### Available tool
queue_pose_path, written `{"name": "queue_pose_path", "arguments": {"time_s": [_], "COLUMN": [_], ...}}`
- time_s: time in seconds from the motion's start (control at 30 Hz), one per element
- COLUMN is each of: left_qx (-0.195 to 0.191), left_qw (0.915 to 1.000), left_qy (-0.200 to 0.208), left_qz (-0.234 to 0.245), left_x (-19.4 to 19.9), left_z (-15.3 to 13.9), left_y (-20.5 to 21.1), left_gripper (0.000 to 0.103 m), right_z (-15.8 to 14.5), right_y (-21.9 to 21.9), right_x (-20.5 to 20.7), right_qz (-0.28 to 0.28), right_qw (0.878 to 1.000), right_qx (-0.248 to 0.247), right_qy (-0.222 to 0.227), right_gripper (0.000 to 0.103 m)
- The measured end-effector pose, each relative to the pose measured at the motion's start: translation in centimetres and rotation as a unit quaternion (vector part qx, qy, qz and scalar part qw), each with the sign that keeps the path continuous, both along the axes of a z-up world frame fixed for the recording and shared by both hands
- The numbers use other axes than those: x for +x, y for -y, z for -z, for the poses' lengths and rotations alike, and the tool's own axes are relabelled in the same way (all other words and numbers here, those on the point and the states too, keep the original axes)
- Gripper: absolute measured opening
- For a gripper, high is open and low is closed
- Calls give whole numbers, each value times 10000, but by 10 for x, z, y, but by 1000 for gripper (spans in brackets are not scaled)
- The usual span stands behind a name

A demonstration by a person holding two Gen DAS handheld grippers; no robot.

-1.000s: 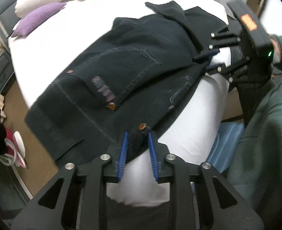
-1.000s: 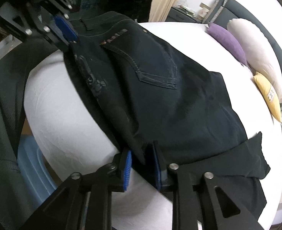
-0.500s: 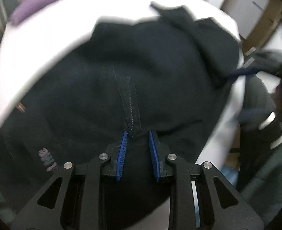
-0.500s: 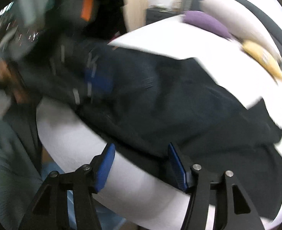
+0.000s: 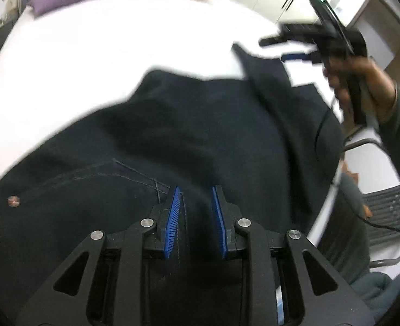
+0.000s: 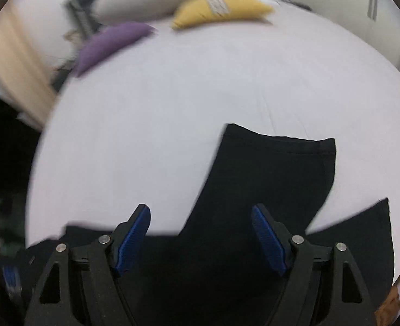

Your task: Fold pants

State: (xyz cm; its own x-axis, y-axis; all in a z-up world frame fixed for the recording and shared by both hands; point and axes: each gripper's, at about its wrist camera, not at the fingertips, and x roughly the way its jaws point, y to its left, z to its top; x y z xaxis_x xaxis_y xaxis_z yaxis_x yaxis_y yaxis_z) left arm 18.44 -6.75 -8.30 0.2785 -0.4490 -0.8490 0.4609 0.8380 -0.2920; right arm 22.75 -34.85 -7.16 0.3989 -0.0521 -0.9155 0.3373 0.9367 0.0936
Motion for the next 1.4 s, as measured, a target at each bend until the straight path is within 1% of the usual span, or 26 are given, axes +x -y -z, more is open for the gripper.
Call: {"name": "queue_pose_path", "arguments": {"time_s": [0.07,0.17,0.23,0.3,0.37,0.4,0.43,0.47,0.5,0.53,0.6,0.63,0.73,0.8,0.87,0.93,1.0,1.1,1.13,1.2,1.23,1.27,1.3,1.33,1.37,1.4], "left_qx": [41,-125,-198,-200,-165,-153,-139,-122,-115,-98,-70,-54,-33,-24,4,26,67,128,161,231,280,341,384,427,460,484], "left_qw": [9999,9998,9996,9996,9998,9998,9998,9998,9998,9999,9999,9999,9998,9998,9998,9997,9995,9994,9993,9991,9990,9988,9987,9985,9983,9982], "left_qy": [-96,-120,-154,-139,-103,-93,-80,-69,-58,-43,-25,-17,-14,-17,-25,-39,-43,-40,-38,-43,-44,-39,-32,-25,-20,-15], "left_qz": [-50,-107,-125,-115,-110,-115,-124,-129,-131,-132,-139,-142,-173,-190,-217,-250,-293,-332,-342,-358,-356,-348,-343,-346,-354,-360], "left_x": [0,-1,0,-1,0,2,1,0,0,0,-1,-1,-4,-4,-5,-4,-4,-4,-3,-1,-1,-1,-1,-2,-2,-3], "left_z": [17,19,22,23,24,22,23,23,23,24,27,28,28,27,26,25,25,25,25,25,25,25,25,26,26,25], "left_y": [2,-1,-7,-6,-2,3,4,9,4,6,13,16,16,17,19,21,24,27,29,33,35,38,40,42,45,45], "left_gripper": [23,23,23,23,23,23,23,23,23,23,23,23,23,23,23,23,23,23,23,23,23,23,23,23,23,23], "right_z": [27,54,71,73,72,70,68,66,63,62,56,50,27,5,-13,-29,-32,-8,-1,30,45,56,65,70,71,68], "right_y": [10,28,31,26,27,29,31,35,39,44,54,59,73,83,99,124,142,168,177,183,184,183,188,189,190,190], "right_x": [24,38,47,52,55,56,56,55,54,51,40,32,0,-30,-71,-110,-161,-241,-254,-284,-296,-301,-308,-312,-311,-308], "right_qz": [289,693,704,590,582,597,621,646,657,718,850,931,1111,1257,1511,1912,2341,3118,3285,3651,3812,3909,3950,3945,3916,3828], "right_qw": [9988,9953,9934,9937,9942,9945,9944,9943,9947,9948,9950,9951,9933,9880,9785,9614,9427,9076,8986,8754,8643,8547,8407,8285,8222,8197], "right_qx": [-147,-146,-206,-482,-456,-421,-437,-448,-400,-330,-120,-26,204,454,638,944,1178,1585,1727,2155,2349,2524,2792,3022,3137,3211], "right_qy": [-363,-665,-881,-819,-776,-746,-737,-721,-682,-647,-504,-329,258,777,1251,1738,2064,2322,2339,2323,2293,2302,2435,2583,2688,2801], "right_gripper": [79,79,81,81,74,61,44,34,12,6,5,5,5,5,5,5,5,5,5,6,11,11,13,23,30,48]}}
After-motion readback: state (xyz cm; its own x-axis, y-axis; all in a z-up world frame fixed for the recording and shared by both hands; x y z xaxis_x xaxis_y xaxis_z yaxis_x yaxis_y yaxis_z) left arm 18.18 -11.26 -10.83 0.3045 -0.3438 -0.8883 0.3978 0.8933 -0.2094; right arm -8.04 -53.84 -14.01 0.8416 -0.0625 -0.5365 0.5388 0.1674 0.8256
